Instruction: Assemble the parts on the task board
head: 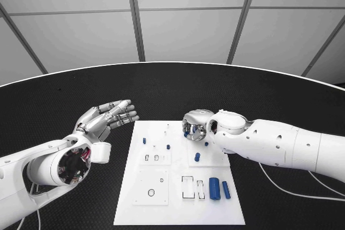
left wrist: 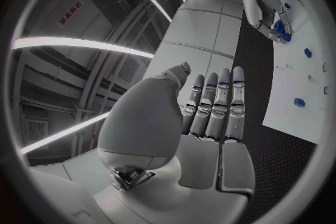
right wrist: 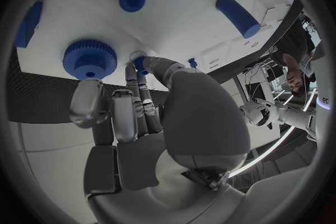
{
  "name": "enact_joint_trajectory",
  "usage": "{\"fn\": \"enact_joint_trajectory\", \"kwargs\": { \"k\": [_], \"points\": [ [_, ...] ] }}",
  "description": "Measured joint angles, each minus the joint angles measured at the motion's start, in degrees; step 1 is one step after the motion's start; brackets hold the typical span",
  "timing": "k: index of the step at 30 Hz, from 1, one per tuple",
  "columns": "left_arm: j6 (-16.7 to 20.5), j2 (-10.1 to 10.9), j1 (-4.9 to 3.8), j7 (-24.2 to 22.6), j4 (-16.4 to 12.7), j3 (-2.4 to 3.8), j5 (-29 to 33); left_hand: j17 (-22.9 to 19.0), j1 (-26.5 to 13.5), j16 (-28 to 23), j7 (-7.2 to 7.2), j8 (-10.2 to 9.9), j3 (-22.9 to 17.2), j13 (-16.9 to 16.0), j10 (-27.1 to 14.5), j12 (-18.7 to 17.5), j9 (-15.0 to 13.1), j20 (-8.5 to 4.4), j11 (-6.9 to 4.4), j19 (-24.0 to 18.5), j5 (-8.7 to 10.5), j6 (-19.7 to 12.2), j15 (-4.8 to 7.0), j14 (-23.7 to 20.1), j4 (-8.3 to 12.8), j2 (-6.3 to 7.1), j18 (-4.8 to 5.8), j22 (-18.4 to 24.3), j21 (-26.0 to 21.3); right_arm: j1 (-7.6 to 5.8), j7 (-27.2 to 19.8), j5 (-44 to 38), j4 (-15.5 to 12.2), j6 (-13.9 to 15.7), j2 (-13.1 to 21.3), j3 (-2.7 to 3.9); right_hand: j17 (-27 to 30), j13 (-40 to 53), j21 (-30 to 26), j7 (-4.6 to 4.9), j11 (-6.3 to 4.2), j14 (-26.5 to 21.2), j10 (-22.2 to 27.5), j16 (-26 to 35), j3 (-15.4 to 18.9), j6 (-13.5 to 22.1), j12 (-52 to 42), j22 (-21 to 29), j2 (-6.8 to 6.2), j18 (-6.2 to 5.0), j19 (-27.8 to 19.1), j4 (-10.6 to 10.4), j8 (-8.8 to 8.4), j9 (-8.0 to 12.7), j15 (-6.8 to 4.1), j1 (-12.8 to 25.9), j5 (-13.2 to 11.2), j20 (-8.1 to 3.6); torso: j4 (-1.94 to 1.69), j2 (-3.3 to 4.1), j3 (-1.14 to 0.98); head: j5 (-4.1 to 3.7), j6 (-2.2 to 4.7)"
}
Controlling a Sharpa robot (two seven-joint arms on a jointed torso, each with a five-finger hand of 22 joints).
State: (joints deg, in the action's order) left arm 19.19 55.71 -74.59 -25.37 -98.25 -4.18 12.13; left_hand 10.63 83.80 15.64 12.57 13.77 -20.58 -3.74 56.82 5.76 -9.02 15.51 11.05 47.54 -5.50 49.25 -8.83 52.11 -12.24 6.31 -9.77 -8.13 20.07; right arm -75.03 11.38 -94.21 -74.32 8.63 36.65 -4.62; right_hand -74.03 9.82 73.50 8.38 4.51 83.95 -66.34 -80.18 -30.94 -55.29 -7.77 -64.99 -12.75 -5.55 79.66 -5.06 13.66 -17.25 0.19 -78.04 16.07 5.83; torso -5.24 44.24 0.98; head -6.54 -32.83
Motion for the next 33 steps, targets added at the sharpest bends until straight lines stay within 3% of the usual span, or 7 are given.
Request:
{"fn": "enact_joint_trajectory", "kwargs": {
  "k": [6,14,18,25,33],
  "points": [
    [0.0,0.0,0.0,0.1,0.0,0.0,0.0,0.0,0.0,-0.3,0.0,0.0,-0.1,0.0,0.0,-0.3,0.0,0.0,0.0,0.0,0.0,0.0,0.0,0.0,0.1,0.0,0.0,0.0,0.0,0.0,0.0,0.0,-0.1,0.2,0.0,0.0,0.0,0.2,0.0,-0.11,0.0,0.0,-0.7,0.0,-0.4,-0.1,0.0,-0.1,0.0,-0.01,0.0,0.1,0.1,-0.1,0.0,0.0,0.0,0.0,-0.02,0.06,-0.01,0.02,0.12],
    [0.0,0.0,-0.01,0.1,0.0,0.01,0.0,0.0,-0.2,-0.3,0.0,-0.2,-0.1,0.0,-0.2,-0.4,0.0,0.01,0.21,0.0,0.0,0.0,-0.21,-0.2,0.1,0.22,0.01,0.0,0.0,0.01,-0.4,0.0,-0.3,1.5,0.2,0.0,-0.1,1.4,1.1,-1.43,-1.43,0.1,-4.6,-0.7,-1.4,-4.3,-1.8,-1.6,1.45,-0.02,0.8,1.1,3.18,-1.8,-1.36,-1.0,-0.4,-0.84,-0.09,0.18,-0.01,0.0,0.2],
    [0.1,0.0,-0.01,0.1,0.1,0.01,0.0,0.0,-0.2,-0.3,0.0,-0.2,-0.1,0.0,-0.2,-0.4,0.1,0.01,0.21,0.0,0.0,0.0,-0.21,-0.2,0.1,0.22,0.01,0.0,0.0,0.01,-0.4,0.0,-0.6,2.6,0.3,0.0,-0.1,2.1,1.3,-1.65,-2.06,0.1,-5.8,-0.7,-1.3,-4.9,-2.0,-2.1,2.1,-0.02,0.9,1.2,4.32,-1.8,-1.76,-0.7,-0.6,-1.34,-0.12,0.19,-0.01,-0.02,0.2],
    [0.3,0.0,-0.01,0.1,0.3,0.01,0.0,0.0,-0.2,-0.3,0.0,-0.2,-0.2,0.0,-0.2,-0.4,0.1,0.01,0.21,0.0,0.0,0.0,-0.21,-0.2,0.2,0.22,0.01,0.0,0.0,0.01,-0.1,0.0,-1.6,4.2,0.9,0.03,-0.1,2.5,1.3,-1.65,-2.2,0.1,-6.3,-0.7,-1.5,-4.9,-2.3,-2.2,2.66,-0.03,0.8,1.4,4.54,-1.8,-1.75,-0.5,0.2,-1.45,-0.13,0.21,0.0,0.05,0.27],
    [0.4,0.0,-0.01,0.2,0.2,0.01,0.0,0.0,-0.2,-0.3,0.0,-0.2,-0.2,0.0,-0.2,-0.4,0.1,0.01,0.21,0.0,0.0,0.0,-0.21,-0.2,0.2,0.22,0.01,0.0,0.0,-0.01,0.9,0.0,-2.4,7.1,0.9,0.07,0.0,2.6,1.3,-1.66,-2.2,0.1,-6.3,-0.7,-1.5,-4.9,-2.3,-2.2,2.95,-0.04,0.7,1.5,4.54,-1.8,-1.75,-0.2,0.2,-1.54,-0.26,0.23,0.14,-0.04,0.51]
  ]
}}
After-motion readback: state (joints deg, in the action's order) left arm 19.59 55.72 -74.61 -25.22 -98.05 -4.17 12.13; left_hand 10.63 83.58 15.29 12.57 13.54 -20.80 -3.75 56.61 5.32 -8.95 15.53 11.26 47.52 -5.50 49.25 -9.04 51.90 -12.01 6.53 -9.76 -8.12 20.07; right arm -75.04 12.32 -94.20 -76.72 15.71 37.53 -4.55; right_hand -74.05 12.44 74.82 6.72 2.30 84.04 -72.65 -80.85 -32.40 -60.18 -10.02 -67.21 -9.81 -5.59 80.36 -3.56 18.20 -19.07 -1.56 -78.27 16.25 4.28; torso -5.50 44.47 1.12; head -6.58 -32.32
